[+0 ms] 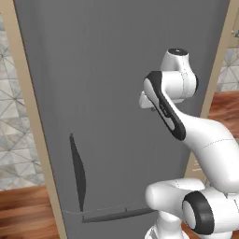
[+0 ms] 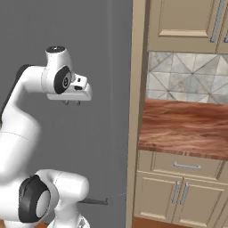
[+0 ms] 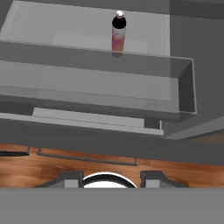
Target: Open the fridge, grab two sodas, and place both sodas inside the bowl with ice on the dining counter.
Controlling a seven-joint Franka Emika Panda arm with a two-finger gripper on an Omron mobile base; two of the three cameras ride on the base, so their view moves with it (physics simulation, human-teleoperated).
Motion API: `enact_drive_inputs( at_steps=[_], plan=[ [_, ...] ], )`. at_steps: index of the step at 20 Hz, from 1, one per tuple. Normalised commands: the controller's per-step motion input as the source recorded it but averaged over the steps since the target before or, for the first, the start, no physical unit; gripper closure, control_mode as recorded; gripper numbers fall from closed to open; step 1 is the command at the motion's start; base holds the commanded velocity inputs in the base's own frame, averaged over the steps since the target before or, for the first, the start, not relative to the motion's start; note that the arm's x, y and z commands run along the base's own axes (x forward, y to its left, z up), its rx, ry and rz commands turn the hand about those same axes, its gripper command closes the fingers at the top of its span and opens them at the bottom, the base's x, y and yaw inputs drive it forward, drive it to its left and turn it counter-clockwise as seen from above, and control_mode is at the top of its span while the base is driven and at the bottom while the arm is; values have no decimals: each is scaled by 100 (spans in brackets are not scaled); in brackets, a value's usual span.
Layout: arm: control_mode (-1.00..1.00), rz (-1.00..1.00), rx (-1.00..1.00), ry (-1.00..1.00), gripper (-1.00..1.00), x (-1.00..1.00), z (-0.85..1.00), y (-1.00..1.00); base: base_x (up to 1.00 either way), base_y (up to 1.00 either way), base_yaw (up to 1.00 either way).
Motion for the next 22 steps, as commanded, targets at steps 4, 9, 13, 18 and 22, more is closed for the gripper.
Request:
enact_drive_inputs(
  at_steps=[4, 9, 13, 18, 22],
  plan=[
    [100, 0, 1, -1, -100, -4, -1, 0, -37, 7, -5],
    [100, 0, 0, 0, -100, 0, 0, 0, -100, 55, -26],
    [100, 0, 0, 0, -100, 0, 0, 0, -76, 88, -26],
    [100, 0, 0, 0, -100, 0, 0, 0, -6, 100, -23],
    [100, 0, 0, 0, -100, 0, 0, 0, 4, 71, -26]
  ],
)
